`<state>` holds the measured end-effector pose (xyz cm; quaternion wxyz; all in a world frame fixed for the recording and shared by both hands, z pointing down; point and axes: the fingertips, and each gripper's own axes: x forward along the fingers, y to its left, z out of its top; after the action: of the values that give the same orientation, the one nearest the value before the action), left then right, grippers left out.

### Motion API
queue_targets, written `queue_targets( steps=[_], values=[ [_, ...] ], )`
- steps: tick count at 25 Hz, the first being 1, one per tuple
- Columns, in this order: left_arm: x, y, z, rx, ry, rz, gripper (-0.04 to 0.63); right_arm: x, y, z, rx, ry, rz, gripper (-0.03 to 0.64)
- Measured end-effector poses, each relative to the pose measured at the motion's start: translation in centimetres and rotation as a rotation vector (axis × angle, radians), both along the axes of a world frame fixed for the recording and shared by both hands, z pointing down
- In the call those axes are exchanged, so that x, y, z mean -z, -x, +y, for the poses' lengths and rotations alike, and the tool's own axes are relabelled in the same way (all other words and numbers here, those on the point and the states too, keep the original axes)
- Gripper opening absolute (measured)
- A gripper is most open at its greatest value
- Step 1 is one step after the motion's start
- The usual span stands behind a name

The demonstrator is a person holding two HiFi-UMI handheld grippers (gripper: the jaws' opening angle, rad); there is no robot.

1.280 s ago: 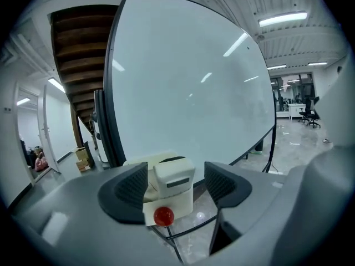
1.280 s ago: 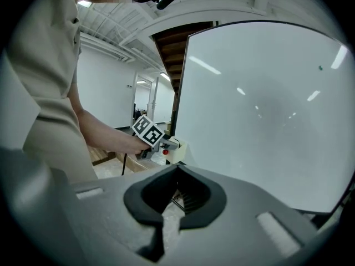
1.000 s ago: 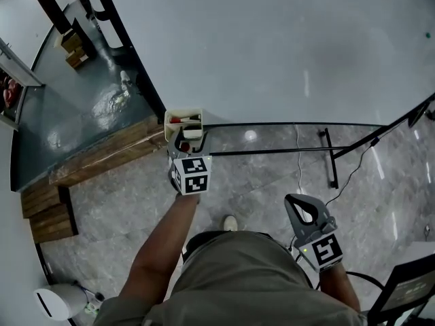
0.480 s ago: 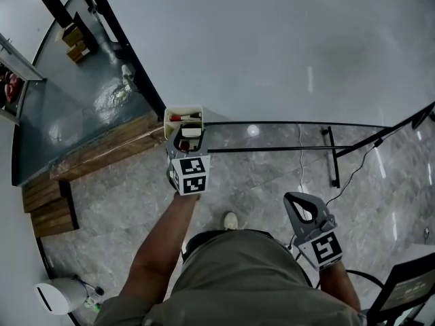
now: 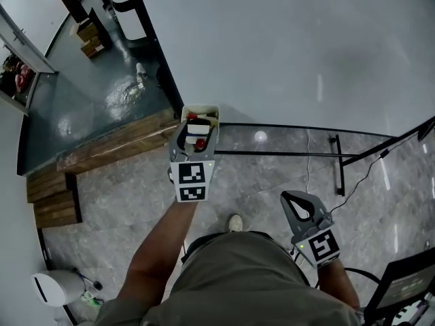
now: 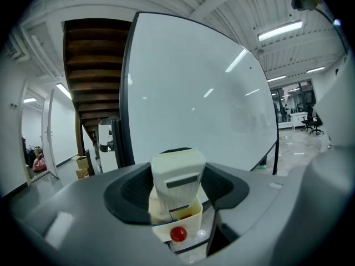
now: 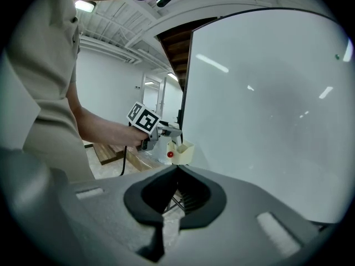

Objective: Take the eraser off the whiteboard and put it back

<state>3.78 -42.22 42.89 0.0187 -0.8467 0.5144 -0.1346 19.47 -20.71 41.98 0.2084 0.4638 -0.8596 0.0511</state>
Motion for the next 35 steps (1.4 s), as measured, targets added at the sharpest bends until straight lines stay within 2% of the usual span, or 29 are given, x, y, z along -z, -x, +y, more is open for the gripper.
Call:
queue_targets(
  steps=[9, 14, 19, 23, 30, 35],
  values=[
    [8.3, 4.5, 5.3, -0.075, -0.107, 0.075, 0.272, 0.6, 6.4, 0.9, 0.059, -0.012, -0.013, 0.003],
    [12.2, 8.6, 9.6, -0.108, -0.156, 0.118, 0.272, 0.3, 10.7, 2.3, 0.100, -0.013, -0.020, 0.003],
    [15.5, 14.4, 15.4, -0.127, -0.168, 0.158, 0.272, 0.4, 16.4, 4.6, 0.141, -0.024, -0.022, 0.003],
    [17.2, 17.3, 18.1, -0.146, -0.166, 0.162, 0.272, 0.8, 19.2, 4.9, 0.175, -0.033, -0.021, 0.003],
    [18.9, 25.6, 26.1, -0.180, -0.159, 0.207, 0.272, 1.7, 25.8, 9.8, 0.192, -0.047, 0.014, 0.003],
    [18.9, 27.8, 29.0, -0.207, -0.155, 0.211, 0.272, 1.6, 27.6, 11.4, 0.181, -0.023, 0.015, 0.003]
  ],
)
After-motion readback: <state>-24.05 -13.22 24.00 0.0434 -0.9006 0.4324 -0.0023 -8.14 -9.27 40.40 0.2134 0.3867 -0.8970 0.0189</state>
